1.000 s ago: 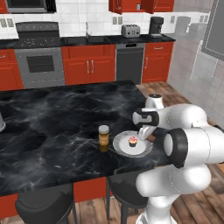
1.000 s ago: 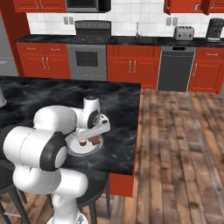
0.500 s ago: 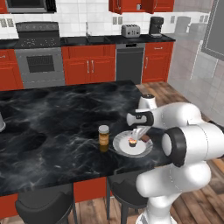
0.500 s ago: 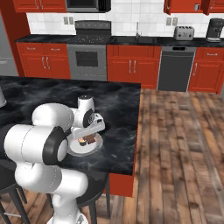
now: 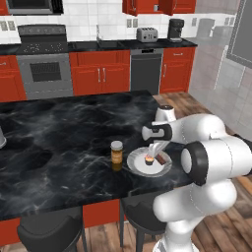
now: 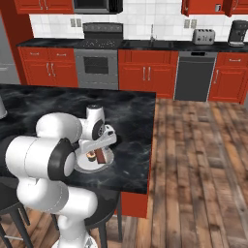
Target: Take the cinnamon bottle from the cabinet and place it on the dining table, next to the plate with the cupcake. Then take the chocolate from the dining counter and place it on the cupcake plate.
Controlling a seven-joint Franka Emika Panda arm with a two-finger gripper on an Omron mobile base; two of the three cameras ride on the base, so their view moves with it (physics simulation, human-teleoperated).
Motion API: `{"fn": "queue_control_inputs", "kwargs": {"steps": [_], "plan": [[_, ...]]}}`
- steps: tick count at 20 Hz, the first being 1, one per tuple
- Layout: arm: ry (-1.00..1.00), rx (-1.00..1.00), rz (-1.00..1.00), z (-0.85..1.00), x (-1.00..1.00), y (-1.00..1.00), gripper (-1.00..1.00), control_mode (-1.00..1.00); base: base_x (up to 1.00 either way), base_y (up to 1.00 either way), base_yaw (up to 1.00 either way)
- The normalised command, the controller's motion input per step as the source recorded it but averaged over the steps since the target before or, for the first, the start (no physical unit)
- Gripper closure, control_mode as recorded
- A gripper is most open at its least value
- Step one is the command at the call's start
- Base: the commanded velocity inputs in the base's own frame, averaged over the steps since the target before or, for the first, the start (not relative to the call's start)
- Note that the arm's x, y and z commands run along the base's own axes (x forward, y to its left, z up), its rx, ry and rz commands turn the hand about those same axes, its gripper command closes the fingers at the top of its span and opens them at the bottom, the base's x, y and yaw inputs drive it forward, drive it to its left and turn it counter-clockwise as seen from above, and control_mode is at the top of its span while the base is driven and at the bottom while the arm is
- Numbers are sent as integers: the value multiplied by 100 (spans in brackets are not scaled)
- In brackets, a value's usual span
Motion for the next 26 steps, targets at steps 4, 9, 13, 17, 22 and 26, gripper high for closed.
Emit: {"fn": "queue_control_inputs", "kwargs": {"steps": [4,9,13,17,22,26], "plan": [[-5,1,0,34,-1,-4,-100,-100,0,0,0],[-10,1,0,74,-22,0,-100,-100,0,0,0],[-8,0,0,46,-52,18,-100,-100,0,0,0],[-8,0,0,31,-75,56,-100,-100,0,0,0],[-12,-3,0,43,-79,84,-100,-100,0,0,0],[-8,-12,0,49,-79,87,-100,-100,0,0,0]]}}
